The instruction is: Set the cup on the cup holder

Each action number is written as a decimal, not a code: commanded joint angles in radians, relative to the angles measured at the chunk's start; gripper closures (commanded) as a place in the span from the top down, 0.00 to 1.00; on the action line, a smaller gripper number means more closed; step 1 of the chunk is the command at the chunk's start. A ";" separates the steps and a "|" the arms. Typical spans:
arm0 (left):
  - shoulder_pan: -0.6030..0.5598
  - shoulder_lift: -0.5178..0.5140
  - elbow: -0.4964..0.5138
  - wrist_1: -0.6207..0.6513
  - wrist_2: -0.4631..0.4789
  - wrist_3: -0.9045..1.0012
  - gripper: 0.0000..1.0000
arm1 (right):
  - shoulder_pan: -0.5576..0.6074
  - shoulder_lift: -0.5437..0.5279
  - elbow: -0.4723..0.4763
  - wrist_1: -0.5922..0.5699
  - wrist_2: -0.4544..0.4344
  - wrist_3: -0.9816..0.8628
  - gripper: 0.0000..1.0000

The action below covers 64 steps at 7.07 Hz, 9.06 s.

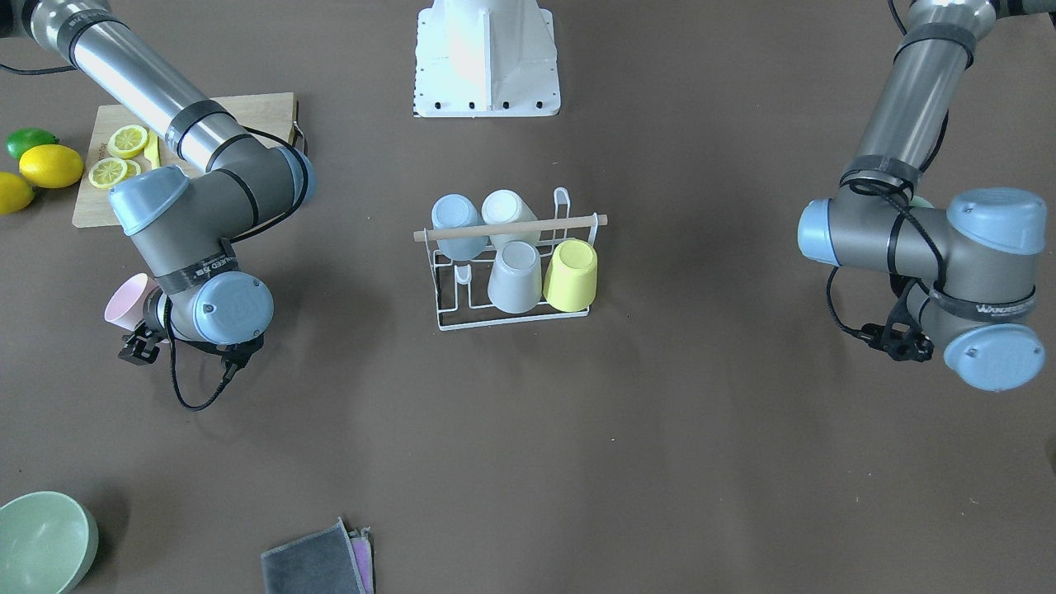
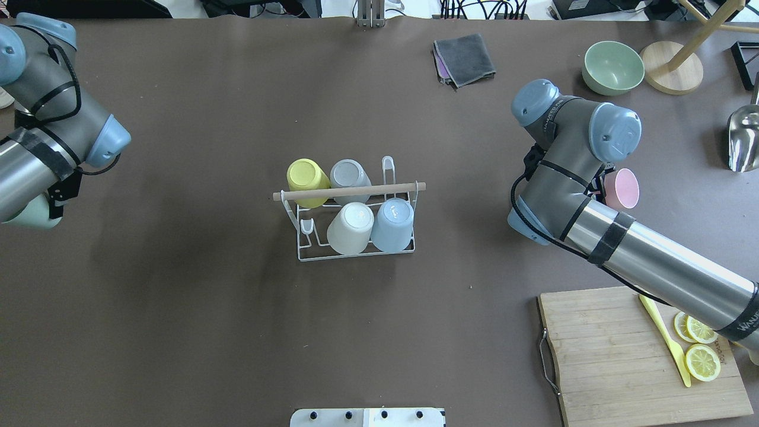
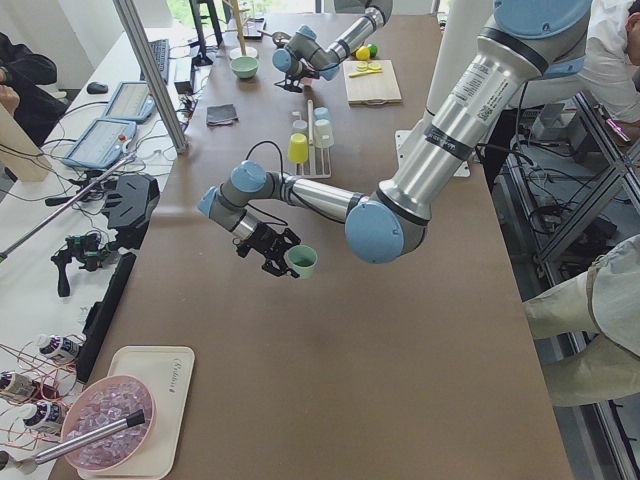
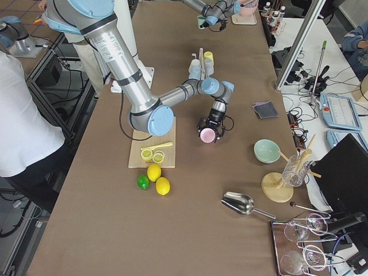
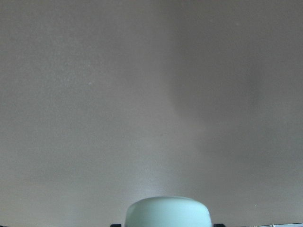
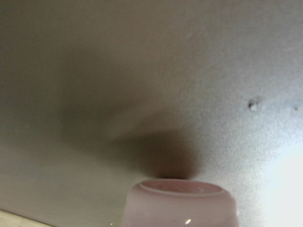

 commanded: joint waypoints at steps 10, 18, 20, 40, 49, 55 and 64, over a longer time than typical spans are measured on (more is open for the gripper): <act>-0.156 0.352 -0.450 -0.666 0.306 -0.597 0.00 | -0.023 -0.003 -0.011 0.034 -0.003 0.015 0.66; -0.001 0.274 -0.544 -1.190 0.411 -0.971 0.00 | 0.214 -0.018 0.201 -0.056 0.122 -0.072 0.00; 0.059 0.292 -0.579 -1.387 0.563 -1.039 0.00 | 0.311 -0.015 0.221 -0.049 0.296 -0.095 0.00; 0.890 0.296 -0.656 -2.292 1.453 -0.746 0.00 | 0.446 -0.107 0.232 1.110 0.343 0.298 0.00; 0.894 0.223 -0.555 -2.292 1.453 -0.746 0.00 | 0.195 -0.058 0.064 2.284 0.414 1.152 0.00; 0.887 0.222 -0.536 -2.292 1.453 -0.746 0.00 | 0.082 0.111 -0.261 2.958 0.313 1.389 0.00; 0.887 0.202 -0.496 -2.293 1.453 -0.748 0.00 | -0.063 0.182 -0.365 2.648 0.242 0.842 0.00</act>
